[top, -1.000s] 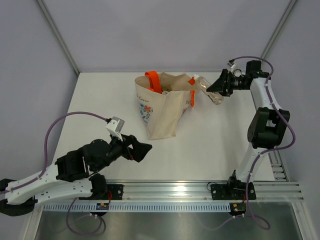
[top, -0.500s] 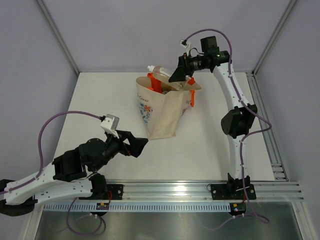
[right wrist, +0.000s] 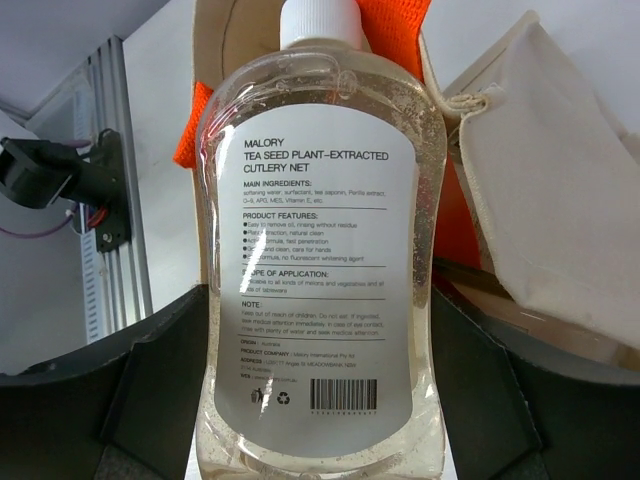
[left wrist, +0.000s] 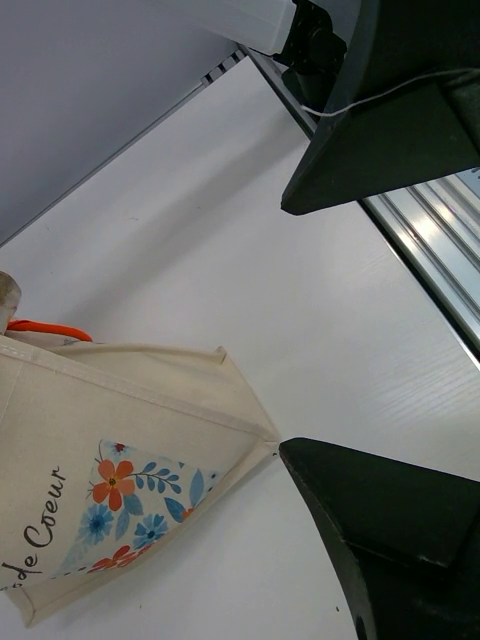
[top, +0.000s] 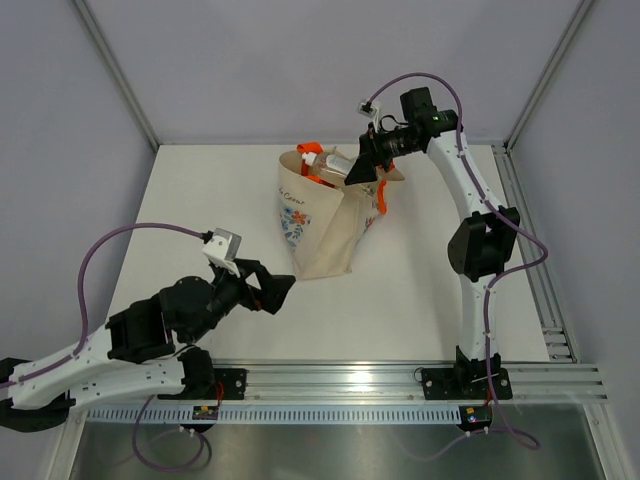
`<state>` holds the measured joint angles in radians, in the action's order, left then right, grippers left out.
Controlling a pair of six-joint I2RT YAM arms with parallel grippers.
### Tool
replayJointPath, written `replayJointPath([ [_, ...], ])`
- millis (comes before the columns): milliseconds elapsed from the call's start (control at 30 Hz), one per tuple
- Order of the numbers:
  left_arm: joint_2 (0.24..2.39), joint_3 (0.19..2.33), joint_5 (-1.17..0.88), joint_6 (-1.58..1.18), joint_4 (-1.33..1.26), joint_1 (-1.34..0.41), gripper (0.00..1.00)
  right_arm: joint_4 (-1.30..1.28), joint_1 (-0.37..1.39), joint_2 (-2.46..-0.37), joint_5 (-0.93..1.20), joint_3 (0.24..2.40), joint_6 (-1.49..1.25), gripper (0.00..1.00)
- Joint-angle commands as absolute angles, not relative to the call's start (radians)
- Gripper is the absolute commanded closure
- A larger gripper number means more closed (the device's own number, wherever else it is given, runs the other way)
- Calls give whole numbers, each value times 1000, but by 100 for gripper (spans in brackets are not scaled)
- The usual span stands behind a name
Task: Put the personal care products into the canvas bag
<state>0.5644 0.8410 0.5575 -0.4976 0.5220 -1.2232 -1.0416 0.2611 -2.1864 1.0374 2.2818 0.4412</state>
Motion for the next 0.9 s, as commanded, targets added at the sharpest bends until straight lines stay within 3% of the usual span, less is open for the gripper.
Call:
replayJointPath([
  [0,561,876,574,-485,491,-1227,1,-1106,273,-2117,1043,2358,554,96],
  [333,486,836,581,-492,509,-1226,1,-1288,337,-2183,729,2428,733,95],
  [500,497,838,574,-502,526,-1227,1,-1322,357,-2233,684,2560,761,93],
  [867,532,834,569,-474,491,-1226,1,-1097,376,-2220,440,2588,752,90],
])
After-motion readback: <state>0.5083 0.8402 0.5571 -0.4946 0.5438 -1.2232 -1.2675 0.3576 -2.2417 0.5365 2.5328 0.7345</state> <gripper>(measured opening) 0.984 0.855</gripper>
